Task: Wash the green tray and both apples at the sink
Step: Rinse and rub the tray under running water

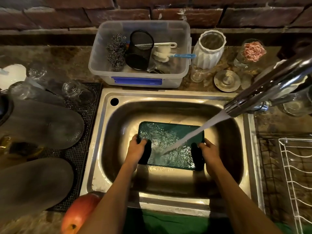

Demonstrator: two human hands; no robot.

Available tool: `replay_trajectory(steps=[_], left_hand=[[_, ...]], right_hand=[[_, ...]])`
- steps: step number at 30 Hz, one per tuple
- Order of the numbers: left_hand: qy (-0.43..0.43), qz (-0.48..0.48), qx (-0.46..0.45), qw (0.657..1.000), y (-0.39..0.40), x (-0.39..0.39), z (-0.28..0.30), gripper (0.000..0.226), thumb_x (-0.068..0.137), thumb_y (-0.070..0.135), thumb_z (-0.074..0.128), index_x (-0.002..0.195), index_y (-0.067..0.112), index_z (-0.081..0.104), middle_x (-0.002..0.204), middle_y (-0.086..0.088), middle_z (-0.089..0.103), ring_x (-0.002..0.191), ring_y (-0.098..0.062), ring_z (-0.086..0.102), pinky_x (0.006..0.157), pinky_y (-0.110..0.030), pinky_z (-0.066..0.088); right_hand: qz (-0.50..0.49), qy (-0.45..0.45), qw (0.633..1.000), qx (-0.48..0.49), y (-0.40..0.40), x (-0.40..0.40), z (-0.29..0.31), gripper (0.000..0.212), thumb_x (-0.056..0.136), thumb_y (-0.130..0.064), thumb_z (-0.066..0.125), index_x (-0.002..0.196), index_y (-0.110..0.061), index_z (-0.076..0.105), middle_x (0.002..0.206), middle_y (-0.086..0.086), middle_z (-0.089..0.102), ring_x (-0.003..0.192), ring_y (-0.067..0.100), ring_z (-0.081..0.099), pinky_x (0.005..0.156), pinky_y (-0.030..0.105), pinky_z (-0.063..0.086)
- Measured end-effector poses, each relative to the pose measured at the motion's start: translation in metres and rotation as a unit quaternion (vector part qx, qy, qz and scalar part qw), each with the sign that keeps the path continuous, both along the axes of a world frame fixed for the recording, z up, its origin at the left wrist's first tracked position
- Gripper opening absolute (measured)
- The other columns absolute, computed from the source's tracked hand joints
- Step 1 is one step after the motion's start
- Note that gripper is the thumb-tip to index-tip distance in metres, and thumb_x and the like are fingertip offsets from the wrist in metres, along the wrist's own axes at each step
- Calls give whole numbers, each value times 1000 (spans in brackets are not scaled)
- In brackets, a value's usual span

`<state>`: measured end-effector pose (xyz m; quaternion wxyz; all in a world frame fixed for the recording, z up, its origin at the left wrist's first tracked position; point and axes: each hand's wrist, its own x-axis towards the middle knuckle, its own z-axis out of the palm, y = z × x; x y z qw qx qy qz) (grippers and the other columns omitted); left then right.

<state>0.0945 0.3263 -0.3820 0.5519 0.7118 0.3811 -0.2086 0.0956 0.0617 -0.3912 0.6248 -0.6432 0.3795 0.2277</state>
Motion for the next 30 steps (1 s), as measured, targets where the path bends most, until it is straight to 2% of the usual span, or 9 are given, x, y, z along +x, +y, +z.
replay_trajectory(steps=[4, 7, 10, 15, 18, 22, 24, 26, 30], left_hand=[[-10, -9, -1, 1000, 2, -1, -2, 23, 97, 11, 54, 120, 8, 56, 102, -18, 67, 80, -32, 67, 66, -38, 56], [-14, -21, 2, 1000, 3, -2, -3, 25, 97, 10, 53, 122, 7, 56, 106, -20, 67, 90, -37, 66, 78, -47, 56], [-16, -35, 11, 999, 4, -2, -4, 23, 97, 8, 53, 120, 8, 56, 111, -23, 67, 99, -42, 66, 90, -55, 54], [-9, -56, 35, 998, 8, -1, -5, 24, 96, 8, 55, 119, 9, 57, 109, -18, 68, 100, -38, 66, 91, -50, 55], [3, -59, 55, 997, 12, -2, -6, 30, 96, 9, 57, 126, 5, 58, 116, -22, 67, 104, -39, 64, 90, -45, 53], [10, -52, 70, 996, 15, -11, 4, 39, 99, 13, 58, 136, 2, 53, 123, -21, 63, 102, -31, 60, 89, -39, 49], [1, -46, 66, 997, 14, -21, 15, 47, 100, 12, 57, 144, 2, 45, 129, -22, 60, 110, -33, 60, 96, -42, 50], [-20, -60, 81, 995, 11, -34, 30, 49, 100, 12, 57, 146, 2, 43, 131, -21, 57, 116, -33, 59, 102, -44, 49], [-79, -170, 179, 966, -2, -71, 57, 45, 99, 17, 57, 141, 6, 48, 128, -14, 54, 123, -34, 53, 102, -41, 44]], right_hand=[[-5, 3, 1000, -23, 2, 1, 0, 31, 95, -8, 55, 85, -36, 64, 75, -12, 70, 66, 7, 65, 48, 19, 48], [-1, 2, 1000, -17, -1, 0, -3, 32, 95, -7, 54, 88, -36, 64, 71, -14, 71, 59, 5, 68, 47, 20, 49], [10, 1, 1000, -19, -1, 0, -4, 32, 97, -8, 55, 89, -37, 64, 80, -8, 72, 70, 14, 68, 54, 26, 51], [17, -6, 1000, -25, 0, 0, -6, 31, 98, -8, 54, 86, -36, 60, 86, -8, 67, 76, 15, 64, 58, 30, 50], [31, -7, 999, -22, -2, -2, -7, 20, 98, -10, 52, 100, -26, 63, 89, 2, 68, 76, 21, 65, 60, 31, 52], [9, -14, 999, -29, -7, -6, -5, 15, 99, -8, 54, 94, -22, 58, 84, -2, 66, 71, 16, 63, 48, 21, 50], [1, -14, 999, -30, -12, -9, -1, 15, 99, -7, 55, 110, -14, 59, 96, 6, 67, 78, 20, 62, 58, 21, 53], [4, -11, 1000, -28, -18, -13, 1, 37, 99, -11, 55, 136, -5, 53, 118, 18, 64, 96, 28, 61, 79, 34, 52], [7, -16, 999, -40, -24, -26, 13, 49, 101, -13, 55, 146, -1, 44, 131, 20, 59, 114, 32, 61, 96, 43, 51]])
